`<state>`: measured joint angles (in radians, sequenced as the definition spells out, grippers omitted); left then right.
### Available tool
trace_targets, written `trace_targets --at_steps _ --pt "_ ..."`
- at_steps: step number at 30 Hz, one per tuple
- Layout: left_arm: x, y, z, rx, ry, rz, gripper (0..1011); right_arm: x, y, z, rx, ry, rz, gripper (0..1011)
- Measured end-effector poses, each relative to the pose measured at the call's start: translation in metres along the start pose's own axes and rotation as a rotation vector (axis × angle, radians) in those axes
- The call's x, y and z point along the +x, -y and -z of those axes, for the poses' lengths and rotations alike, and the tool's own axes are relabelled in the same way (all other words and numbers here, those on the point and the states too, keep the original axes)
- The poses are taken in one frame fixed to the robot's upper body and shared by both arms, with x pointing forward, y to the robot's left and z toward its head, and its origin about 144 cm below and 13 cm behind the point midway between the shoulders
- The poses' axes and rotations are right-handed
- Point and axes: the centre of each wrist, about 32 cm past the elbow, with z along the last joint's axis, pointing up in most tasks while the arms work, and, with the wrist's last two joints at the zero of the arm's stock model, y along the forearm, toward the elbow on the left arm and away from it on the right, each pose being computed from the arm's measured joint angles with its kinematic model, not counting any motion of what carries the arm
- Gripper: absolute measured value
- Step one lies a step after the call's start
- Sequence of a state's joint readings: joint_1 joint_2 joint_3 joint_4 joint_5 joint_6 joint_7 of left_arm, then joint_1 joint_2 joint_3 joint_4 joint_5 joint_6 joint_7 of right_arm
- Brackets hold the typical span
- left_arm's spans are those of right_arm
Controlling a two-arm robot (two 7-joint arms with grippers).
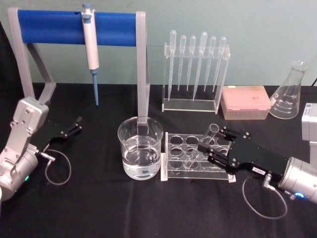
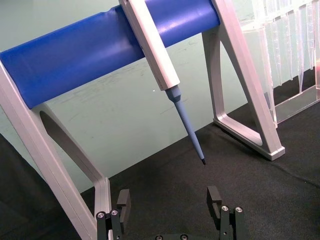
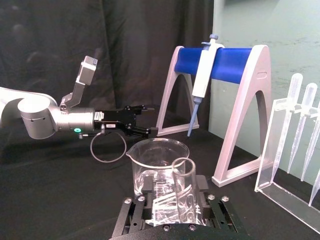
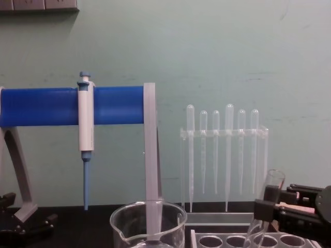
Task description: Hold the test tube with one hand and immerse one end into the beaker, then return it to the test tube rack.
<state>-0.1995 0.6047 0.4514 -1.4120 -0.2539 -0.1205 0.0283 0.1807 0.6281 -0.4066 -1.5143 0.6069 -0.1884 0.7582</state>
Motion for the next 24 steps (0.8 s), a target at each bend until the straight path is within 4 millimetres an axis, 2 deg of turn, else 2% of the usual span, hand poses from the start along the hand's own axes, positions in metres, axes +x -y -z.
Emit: trace_targets --at_steps 1,5,6,9,24 --pt "0.0 0.0 0.0 0.0 0.0 0.0 1000 0.0 0.0 0.0 0.0 0.0 0.0 490" --pt "0.0 0.0 0.0 0.0 0.0 0.0 1000 0.0 0.0 -0.0001 0.001 0.0 -0.001 392" --pt "0.0 0.0 0.0 0.0 0.0 0.0 1000 0.0 0.0 -0.0001 0.001 0.0 -0.001 334" --pt "0.0 0.0 0.0 0.0 0.0 0.0 1000 0.0 0.0 -0.0001 0.001 0.0 -0.001 243" --pt "0.0 0.0 0.0 0.0 0.0 0.0 1000 0.0 0.0 -0.0001 0.002 0.0 -0.002 226"
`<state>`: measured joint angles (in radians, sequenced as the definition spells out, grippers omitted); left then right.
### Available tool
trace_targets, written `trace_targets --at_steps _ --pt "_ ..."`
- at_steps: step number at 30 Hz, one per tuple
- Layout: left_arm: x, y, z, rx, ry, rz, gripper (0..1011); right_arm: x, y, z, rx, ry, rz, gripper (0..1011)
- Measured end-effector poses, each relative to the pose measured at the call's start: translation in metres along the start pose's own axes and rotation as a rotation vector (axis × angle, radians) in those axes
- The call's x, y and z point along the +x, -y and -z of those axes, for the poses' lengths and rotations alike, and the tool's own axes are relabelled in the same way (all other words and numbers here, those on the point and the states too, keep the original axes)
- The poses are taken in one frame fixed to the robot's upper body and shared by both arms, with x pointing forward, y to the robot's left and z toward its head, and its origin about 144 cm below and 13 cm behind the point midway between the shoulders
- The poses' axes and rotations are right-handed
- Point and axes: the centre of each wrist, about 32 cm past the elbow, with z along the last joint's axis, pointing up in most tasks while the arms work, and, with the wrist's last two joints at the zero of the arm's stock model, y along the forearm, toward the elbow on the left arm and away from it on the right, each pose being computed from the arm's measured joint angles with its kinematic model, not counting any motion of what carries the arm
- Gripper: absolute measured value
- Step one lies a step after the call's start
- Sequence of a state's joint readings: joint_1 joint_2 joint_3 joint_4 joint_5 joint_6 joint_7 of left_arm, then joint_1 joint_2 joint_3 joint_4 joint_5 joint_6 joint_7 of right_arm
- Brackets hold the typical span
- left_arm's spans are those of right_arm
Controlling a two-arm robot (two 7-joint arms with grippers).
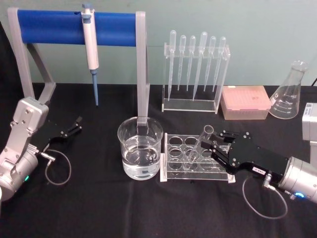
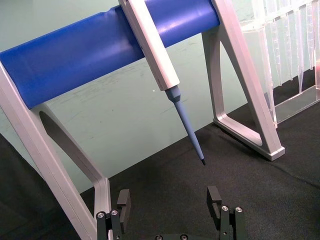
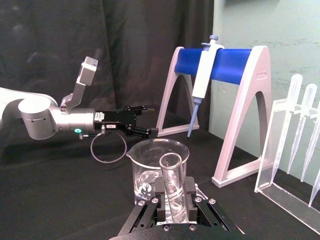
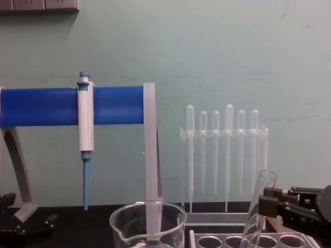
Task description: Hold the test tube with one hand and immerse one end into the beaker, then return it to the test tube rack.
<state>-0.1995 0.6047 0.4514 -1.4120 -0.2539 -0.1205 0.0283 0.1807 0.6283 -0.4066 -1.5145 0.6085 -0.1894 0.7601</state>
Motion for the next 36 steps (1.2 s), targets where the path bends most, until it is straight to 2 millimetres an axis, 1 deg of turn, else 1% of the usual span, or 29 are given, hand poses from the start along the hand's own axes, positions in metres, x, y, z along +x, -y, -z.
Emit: trace_targets --at_steps 2,7,14,24,29,30,32,36 --pt "0.0 0.0 0.0 0.0 0.0 0.0 1000 0.0 0.0 0.0 0.001 0.0 0.0 226" --pt "0.0 0.0 0.0 0.0 0.0 0.0 1000 0.003 -0.001 -0.009 0.007 0.0 -0.007 226" --pt "0.0 0.0 0.0 0.0 0.0 0.0 1000 0.006 -0.001 -0.024 0.007 0.002 -0.016 226" --pt "0.0 0.0 0.0 0.0 0.0 0.0 1000 0.012 -0.004 -0.057 -0.01 0.012 -0.048 226" --pt "0.0 0.0 0.0 0.0 0.0 0.0 1000 0.016 -0.005 -0.081 -0.006 0.03 -0.071 226" --pt "0.0 0.0 0.0 0.0 0.0 0.0 1000 0.016 -0.005 -0.081 -0.006 0.03 -0.071 226" --pt "0.0 0.0 0.0 0.0 0.0 0.0 1000 0.018 -0.006 -0.089 -0.004 0.033 -0.074 226" --pt "0.0 0.0 0.0 0.0 0.0 0.0 1000 0.022 -0.006 -0.098 -0.001 0.028 -0.069 226"
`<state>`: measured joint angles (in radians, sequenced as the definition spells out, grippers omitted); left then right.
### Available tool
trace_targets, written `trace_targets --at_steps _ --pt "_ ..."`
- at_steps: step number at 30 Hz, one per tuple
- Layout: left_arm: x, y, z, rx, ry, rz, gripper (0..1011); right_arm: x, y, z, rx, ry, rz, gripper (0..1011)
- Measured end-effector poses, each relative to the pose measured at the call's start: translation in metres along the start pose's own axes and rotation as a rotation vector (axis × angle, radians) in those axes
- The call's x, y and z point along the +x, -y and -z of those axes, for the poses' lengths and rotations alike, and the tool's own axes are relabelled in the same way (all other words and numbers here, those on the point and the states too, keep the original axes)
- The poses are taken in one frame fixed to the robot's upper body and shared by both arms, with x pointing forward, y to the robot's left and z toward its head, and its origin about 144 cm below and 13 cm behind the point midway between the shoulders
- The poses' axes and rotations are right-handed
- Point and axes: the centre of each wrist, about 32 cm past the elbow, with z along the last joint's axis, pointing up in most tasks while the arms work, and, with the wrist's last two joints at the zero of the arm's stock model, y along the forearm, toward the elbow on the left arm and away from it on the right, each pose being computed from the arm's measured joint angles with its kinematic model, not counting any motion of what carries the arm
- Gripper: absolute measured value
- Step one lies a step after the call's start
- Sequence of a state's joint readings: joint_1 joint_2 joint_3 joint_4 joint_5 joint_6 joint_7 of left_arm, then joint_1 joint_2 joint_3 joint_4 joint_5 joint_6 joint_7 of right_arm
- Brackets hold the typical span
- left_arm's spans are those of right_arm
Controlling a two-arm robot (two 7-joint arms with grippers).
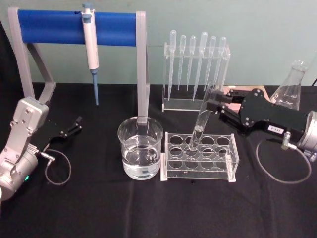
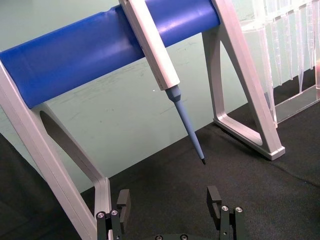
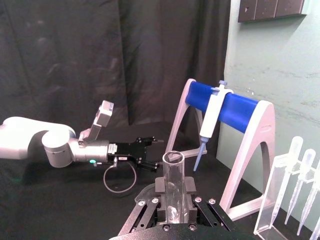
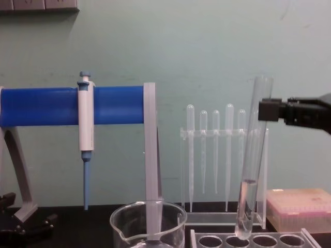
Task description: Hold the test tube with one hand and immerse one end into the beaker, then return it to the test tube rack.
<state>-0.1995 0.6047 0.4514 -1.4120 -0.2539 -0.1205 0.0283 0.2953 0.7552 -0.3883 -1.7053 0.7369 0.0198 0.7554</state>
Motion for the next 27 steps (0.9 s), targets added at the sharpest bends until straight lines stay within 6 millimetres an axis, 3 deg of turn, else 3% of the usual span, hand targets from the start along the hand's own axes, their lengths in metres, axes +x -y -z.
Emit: trace_targets --at_steps 27 --pt "0.0 0.0 0.0 0.0 0.0 0.0 1000 0.0087 -0.0021 -0.0088 -0.015 -0.007 0.013 226"
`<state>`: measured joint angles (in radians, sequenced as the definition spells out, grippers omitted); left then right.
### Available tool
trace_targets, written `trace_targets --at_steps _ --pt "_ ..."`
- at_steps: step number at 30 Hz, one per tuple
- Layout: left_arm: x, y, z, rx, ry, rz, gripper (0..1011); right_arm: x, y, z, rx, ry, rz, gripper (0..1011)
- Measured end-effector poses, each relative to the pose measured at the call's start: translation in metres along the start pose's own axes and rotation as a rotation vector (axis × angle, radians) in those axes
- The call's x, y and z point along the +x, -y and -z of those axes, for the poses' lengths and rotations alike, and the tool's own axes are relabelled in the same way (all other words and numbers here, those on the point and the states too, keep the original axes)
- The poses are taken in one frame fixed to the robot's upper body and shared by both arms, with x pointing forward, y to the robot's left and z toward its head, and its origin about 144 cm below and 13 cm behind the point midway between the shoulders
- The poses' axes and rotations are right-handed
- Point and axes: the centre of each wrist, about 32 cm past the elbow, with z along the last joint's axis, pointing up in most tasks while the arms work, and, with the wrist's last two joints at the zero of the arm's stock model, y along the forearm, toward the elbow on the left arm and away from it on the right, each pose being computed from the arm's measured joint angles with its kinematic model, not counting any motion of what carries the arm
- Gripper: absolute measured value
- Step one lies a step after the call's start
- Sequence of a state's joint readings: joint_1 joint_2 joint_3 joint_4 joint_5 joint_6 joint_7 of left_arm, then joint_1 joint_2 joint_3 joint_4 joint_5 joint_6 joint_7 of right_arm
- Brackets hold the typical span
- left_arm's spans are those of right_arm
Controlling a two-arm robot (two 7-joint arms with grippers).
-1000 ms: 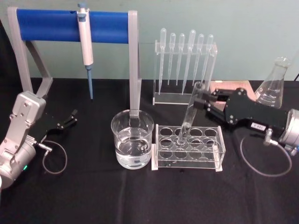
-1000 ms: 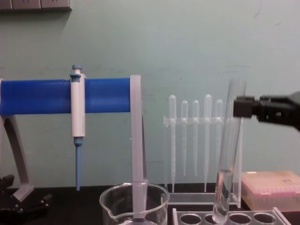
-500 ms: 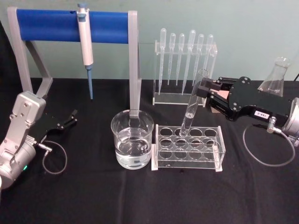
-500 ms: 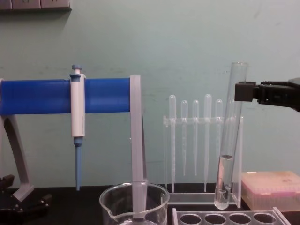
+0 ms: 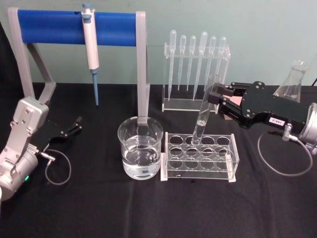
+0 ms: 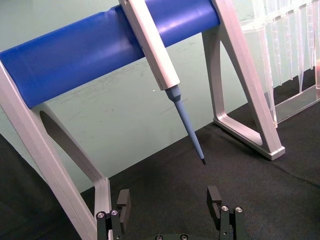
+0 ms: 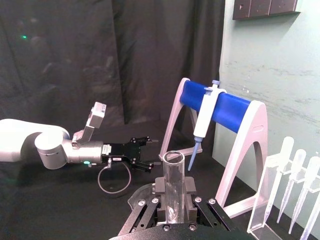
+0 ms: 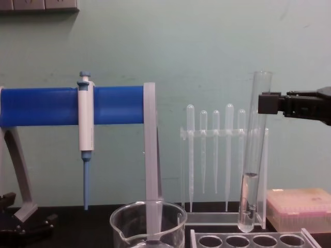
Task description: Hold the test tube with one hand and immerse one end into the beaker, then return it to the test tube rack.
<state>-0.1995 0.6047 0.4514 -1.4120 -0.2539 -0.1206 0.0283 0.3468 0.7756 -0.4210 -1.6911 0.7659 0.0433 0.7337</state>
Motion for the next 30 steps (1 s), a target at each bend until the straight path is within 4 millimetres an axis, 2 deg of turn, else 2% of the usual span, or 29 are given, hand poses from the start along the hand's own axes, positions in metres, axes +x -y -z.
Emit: trace_targets --at_steps 30 --pt "0.0 0.0 0.0 0.0 0.0 0.0 1000 -0.0003 0.0 0.0006 0.003 -0.002 0.001 226"
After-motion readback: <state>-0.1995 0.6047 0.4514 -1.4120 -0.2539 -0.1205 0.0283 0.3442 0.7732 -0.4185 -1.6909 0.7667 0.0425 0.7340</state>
